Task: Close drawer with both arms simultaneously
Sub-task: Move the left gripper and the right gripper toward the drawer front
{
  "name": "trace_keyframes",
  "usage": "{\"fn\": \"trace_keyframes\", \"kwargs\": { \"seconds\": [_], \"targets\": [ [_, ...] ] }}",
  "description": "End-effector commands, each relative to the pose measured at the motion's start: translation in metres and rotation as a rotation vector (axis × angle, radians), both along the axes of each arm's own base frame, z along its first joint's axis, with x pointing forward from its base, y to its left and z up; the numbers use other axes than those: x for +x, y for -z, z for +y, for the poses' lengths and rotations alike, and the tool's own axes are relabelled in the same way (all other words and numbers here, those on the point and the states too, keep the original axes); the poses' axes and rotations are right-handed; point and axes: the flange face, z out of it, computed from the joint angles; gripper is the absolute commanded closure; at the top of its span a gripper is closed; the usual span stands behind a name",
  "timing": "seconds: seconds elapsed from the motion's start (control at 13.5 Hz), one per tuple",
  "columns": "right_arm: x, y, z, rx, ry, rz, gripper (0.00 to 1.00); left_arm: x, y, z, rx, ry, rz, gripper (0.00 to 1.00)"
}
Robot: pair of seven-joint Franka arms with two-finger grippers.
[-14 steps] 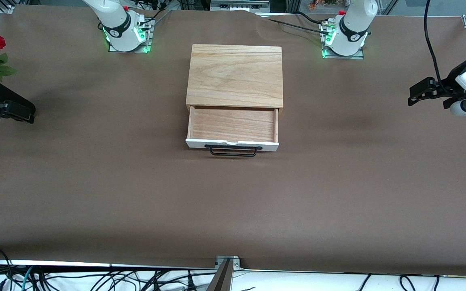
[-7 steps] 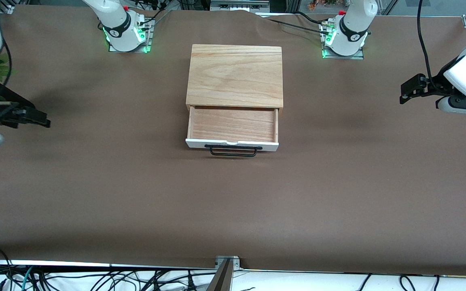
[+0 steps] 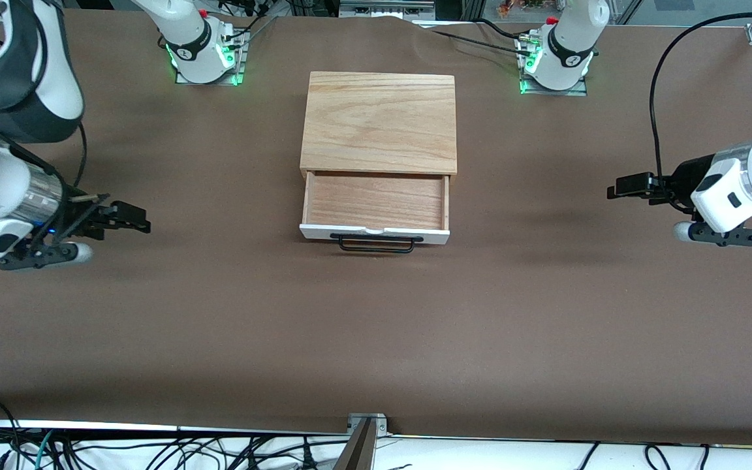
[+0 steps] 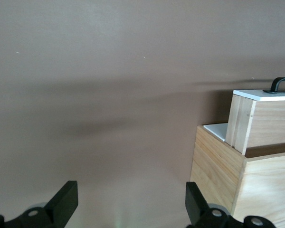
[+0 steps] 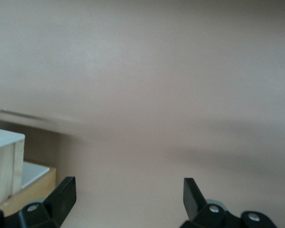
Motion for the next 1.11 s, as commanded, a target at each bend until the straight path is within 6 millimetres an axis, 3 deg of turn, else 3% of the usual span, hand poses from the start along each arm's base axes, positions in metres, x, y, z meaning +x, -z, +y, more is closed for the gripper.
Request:
{"fn": "trace_keyframes", "kwargs": {
  "seconds": [0.0, 0.22, 0.37, 0.52, 0.66, 0.81, 1.03],
  "targets": [
    [0.014, 0.016, 0.037, 0.02, -0.034, -0.043, 0.0, -0.001, -0.011, -0.033, -0.052, 0.063, 0.002, 0.0],
    [0.024, 0.042, 0.067, 0.064, -0.041, -0.077, 0.0, 0.022, 0.029, -0.106, -0.135, 0.126, 0.03, 0.0],
    [0.03, 0.055, 0.079, 0.08, -0.042, -0.1, 0.0, 0.047, 0.071, -0.133, -0.25, 0.066, 0.008, 0.0],
    [0.033, 0.065, 0.088, 0.101, -0.035, -0.116, 0.0, 0.058, 0.116, -0.157, -0.328, 0.024, 0.035, 0.0],
    [0.036, 0.08, 0.099, 0.139, -0.02, -0.119, 0.0, 0.06, 0.138, -0.193, -0.345, 0.021, 0.015, 0.0],
    [0.036, 0.094, 0.115, 0.164, -0.019, -0.115, 0.0, 0.069, 0.168, -0.205, -0.329, -0.073, 0.014, 0.0],
    [0.032, 0.116, 0.146, 0.177, -0.043, -0.109, 0.0, 0.066, 0.186, -0.248, -0.312, -0.101, -0.004, 0.0]
  ]
}}
